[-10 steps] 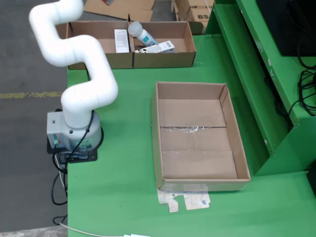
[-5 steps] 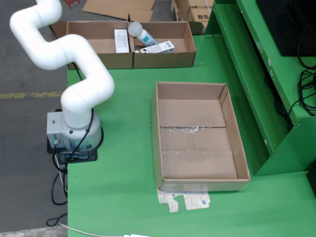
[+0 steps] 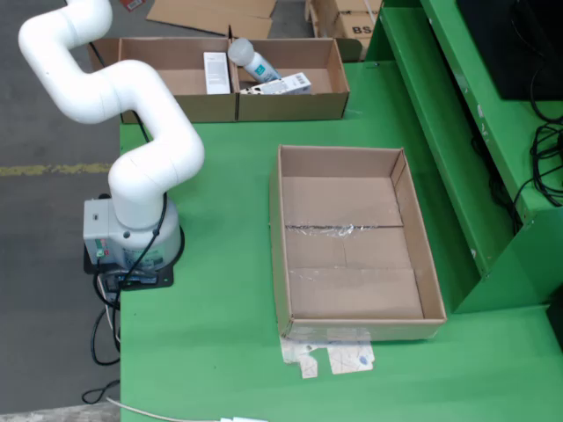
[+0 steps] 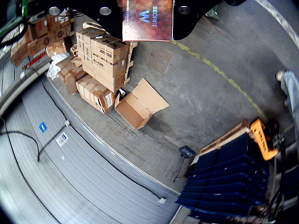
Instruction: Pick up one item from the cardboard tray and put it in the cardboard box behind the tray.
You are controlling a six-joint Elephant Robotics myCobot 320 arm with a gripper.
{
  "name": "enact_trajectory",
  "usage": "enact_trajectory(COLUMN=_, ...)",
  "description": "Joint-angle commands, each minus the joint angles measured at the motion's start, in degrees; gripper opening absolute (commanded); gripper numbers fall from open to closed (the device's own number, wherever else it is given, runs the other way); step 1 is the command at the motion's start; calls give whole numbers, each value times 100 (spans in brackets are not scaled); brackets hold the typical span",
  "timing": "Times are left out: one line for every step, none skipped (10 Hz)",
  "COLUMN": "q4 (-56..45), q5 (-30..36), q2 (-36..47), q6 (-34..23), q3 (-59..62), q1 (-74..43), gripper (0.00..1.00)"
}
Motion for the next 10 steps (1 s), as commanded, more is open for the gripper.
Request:
enact_trajectory(q4=68, q5=-59, q2=469, q6=-1018, q3=166, q1=-353, gripper=0)
enact_trajectory(q4=69, q5=-59, q2=545, q6=-1212, q3=166, q1=-515, gripper=0)
enact_trajectory(q4=68, q5=-59, q2=674, q6=-1396, q3=166, q1=-762, gripper=0)
enact_trajectory(q4=67, q5=-60, q2=918, q6=-1776, q3=166, q1=-1230, gripper=0)
enact_trajectory(q4=67, q5=-60, q2=918, q6=-1830, q3=166, q1=-1230, gripper=0)
enact_trajectory(q4=68, q5=-60, q2=1025, q6=-2001, q3=166, q1=-1457, gripper=0)
enact_trajectory(q4=68, q5=-60, q2=1150, q6=-2108, q3=166, q1=-1619, gripper=0)
enact_trajectory(q4=68, q5=-60, q2=1307, q6=-1996, q3=166, q1=-1562, gripper=0)
enact_trajectory(q4=68, q5=-60, q2=1307, q6=-2061, q3=166, q1=-1562, gripper=0)
enact_trajectory(q4=67, q5=-60, q2=1440, q6=-1909, q3=166, q1=-1456, gripper=0)
